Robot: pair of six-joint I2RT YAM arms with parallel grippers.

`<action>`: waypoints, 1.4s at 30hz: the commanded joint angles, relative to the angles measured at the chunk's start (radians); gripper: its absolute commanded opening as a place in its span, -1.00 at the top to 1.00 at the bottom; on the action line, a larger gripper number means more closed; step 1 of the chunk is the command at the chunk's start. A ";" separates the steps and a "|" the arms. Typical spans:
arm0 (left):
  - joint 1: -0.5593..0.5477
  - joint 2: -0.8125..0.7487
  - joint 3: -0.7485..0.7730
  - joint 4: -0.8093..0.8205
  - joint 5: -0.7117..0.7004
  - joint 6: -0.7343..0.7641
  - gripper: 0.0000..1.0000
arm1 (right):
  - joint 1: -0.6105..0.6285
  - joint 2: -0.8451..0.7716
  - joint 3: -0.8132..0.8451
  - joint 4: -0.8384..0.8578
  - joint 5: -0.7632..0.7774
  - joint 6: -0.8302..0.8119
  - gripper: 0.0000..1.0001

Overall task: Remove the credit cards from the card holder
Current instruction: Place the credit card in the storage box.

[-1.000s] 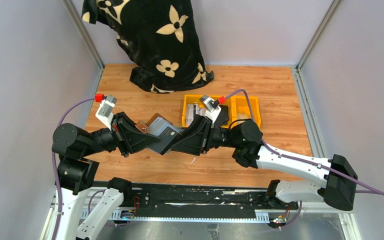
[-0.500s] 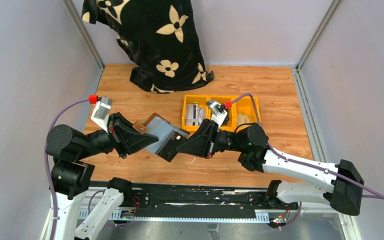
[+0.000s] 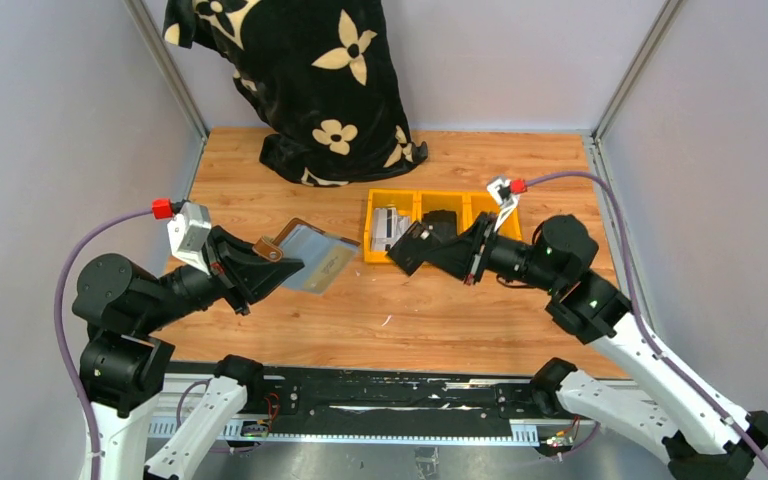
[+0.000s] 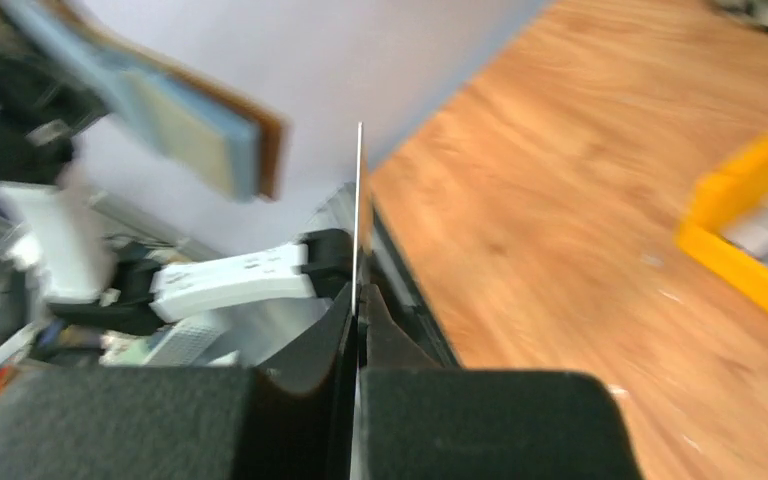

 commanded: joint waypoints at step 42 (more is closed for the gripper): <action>-0.006 0.013 0.016 -0.046 0.127 0.064 1.00 | -0.365 1.080 0.700 -0.731 0.264 -0.594 0.57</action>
